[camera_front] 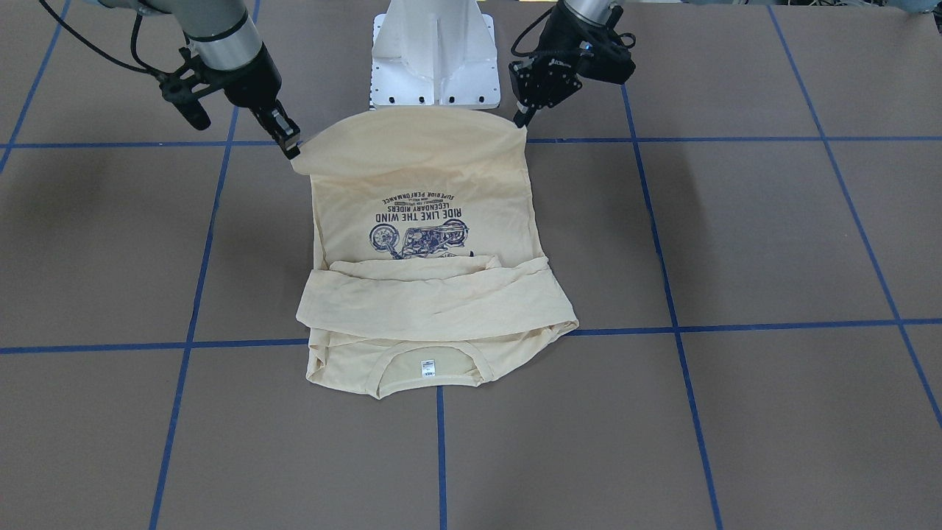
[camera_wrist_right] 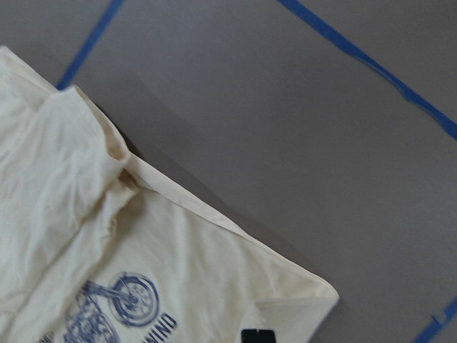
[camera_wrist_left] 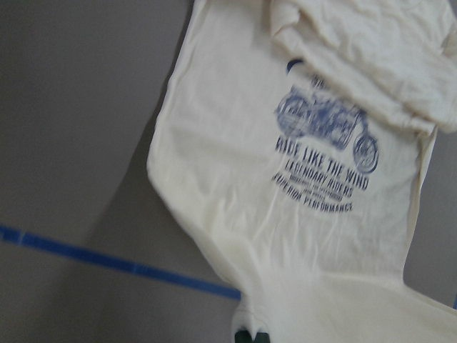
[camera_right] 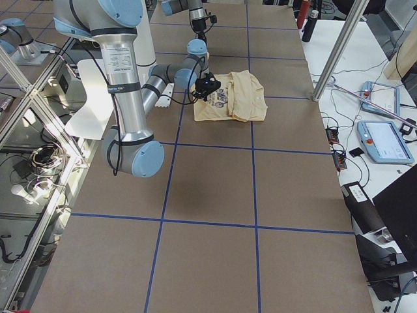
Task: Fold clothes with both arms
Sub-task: 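Lift the hem with both grippers and fold it toward the collar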
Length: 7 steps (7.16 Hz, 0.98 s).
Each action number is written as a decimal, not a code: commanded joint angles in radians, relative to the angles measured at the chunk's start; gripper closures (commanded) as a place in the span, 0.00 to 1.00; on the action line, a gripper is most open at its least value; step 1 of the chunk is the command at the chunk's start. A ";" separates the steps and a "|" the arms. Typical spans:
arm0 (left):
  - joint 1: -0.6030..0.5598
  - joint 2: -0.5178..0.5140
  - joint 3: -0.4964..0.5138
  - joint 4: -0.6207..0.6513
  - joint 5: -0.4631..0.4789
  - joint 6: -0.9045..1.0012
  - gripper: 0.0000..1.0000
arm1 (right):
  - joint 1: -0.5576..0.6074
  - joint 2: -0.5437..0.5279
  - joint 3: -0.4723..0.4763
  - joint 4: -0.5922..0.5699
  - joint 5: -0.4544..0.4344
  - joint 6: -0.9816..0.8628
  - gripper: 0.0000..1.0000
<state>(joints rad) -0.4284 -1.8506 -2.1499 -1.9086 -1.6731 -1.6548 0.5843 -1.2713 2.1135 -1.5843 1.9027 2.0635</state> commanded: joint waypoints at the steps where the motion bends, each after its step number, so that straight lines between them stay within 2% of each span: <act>1: -0.160 -0.039 0.129 -0.015 -0.027 0.139 1.00 | 0.148 0.151 -0.162 -0.121 0.024 -0.181 1.00; 2: -0.194 -0.076 0.189 -0.029 -0.025 0.153 1.00 | 0.178 0.189 -0.247 -0.117 0.019 -0.253 1.00; 3: -0.200 -0.141 0.287 -0.041 -0.022 0.150 1.00 | 0.190 0.275 -0.365 -0.114 0.015 -0.276 1.00; 4: -0.207 -0.171 0.371 -0.091 -0.020 0.150 1.00 | 0.190 0.346 -0.483 -0.111 0.012 -0.310 1.00; 5: -0.220 -0.188 0.469 -0.180 -0.017 0.155 1.00 | 0.190 0.381 -0.563 -0.103 -0.006 -0.354 1.00; 6: -0.239 -0.223 0.583 -0.264 -0.016 0.156 1.00 | 0.189 0.421 -0.675 -0.010 -0.042 -0.362 1.00; 7: -0.254 -0.242 0.652 -0.315 -0.014 0.156 1.00 | 0.192 0.443 -0.776 0.073 -0.043 -0.364 1.00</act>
<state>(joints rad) -0.6632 -2.0633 -1.6009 -2.1471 -1.6895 -1.4998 0.7741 -0.8656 1.4645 -1.6049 1.8741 1.7104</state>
